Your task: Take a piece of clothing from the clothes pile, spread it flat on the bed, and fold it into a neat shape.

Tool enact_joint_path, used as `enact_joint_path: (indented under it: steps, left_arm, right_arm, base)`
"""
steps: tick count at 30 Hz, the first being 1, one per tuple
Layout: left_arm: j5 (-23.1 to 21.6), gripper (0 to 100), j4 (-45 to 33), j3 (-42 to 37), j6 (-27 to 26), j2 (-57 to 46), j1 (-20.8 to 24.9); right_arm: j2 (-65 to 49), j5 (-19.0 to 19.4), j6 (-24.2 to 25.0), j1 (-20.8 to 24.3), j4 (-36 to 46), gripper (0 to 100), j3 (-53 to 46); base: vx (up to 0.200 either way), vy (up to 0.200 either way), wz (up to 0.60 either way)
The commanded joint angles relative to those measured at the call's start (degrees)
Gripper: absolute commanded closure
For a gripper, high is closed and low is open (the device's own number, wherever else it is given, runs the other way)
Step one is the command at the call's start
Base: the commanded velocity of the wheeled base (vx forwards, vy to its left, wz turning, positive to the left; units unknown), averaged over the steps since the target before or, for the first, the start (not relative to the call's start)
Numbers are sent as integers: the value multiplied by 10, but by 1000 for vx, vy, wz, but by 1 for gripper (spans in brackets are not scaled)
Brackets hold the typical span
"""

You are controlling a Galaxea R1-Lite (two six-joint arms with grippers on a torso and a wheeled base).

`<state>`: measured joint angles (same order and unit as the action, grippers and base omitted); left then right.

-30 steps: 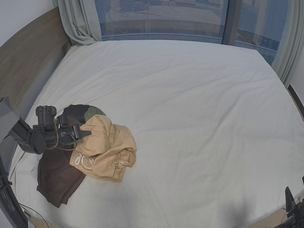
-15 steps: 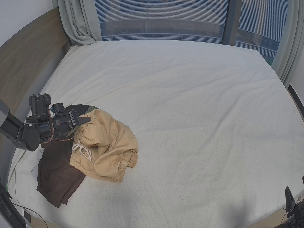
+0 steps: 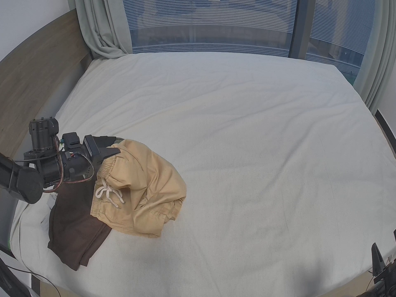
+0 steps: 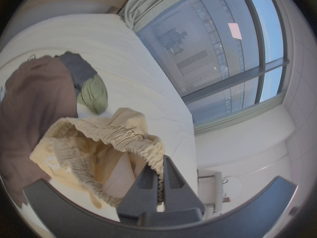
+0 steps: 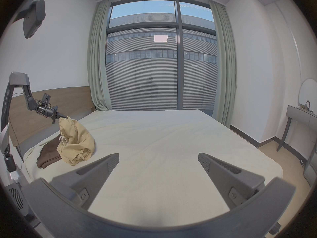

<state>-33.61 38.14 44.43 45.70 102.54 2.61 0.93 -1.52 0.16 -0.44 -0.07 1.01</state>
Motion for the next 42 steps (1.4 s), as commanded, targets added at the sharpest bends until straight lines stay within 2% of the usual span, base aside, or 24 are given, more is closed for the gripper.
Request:
enact_joint_path:
  steps: [1, 6, 10, 16, 26, 31, 37, 42]
  left_arm:
    - [-8, 100, 3, -13, 68, -52, 25]
    - [-2, 100, 33, -10, 170, -73, 46]
    - [2, 100, 63, -18, 206, -81, 54]
    - [-6, 100, 66, -40, 206, -99, 62]
    - [-4, 100, 132, -80, 207, -102, 115]
    - [2, 100, 139, -76, 228, -102, 135]
    - [78, 100, 168, -38, 321, -97, 170]
    - [97, 100, 174, -22, 365, -96, 193]
  right_arm:
    - [-8, -1, 0, 0, 0, 0, -10]
    - [-8, -1, 2, 0, 0, 0, -10]
    - [-8, -2, 3, 0, 0, 0, -10]
    - [-8, -1, 2, 0, 0, 0, -10]
    - [-8, -1, 3, 0, 0, 0, -10]
    - [-8, -2, 3, 0, 0, 0, -10]
    - [-8, -1, 2, 0, 0, 0, -10]
    - [-8, -1, 2, 0, 0, 0, -10]
  base:
    - [0, 0, 0]
    - [0, 0, 0]
    - [0, 0, 0]
    - [0, 0, 0]
    - [0, 0, 0]
    - [0, 0, 0]
    - [0, 0, 0]
    - [0, 0, 0]
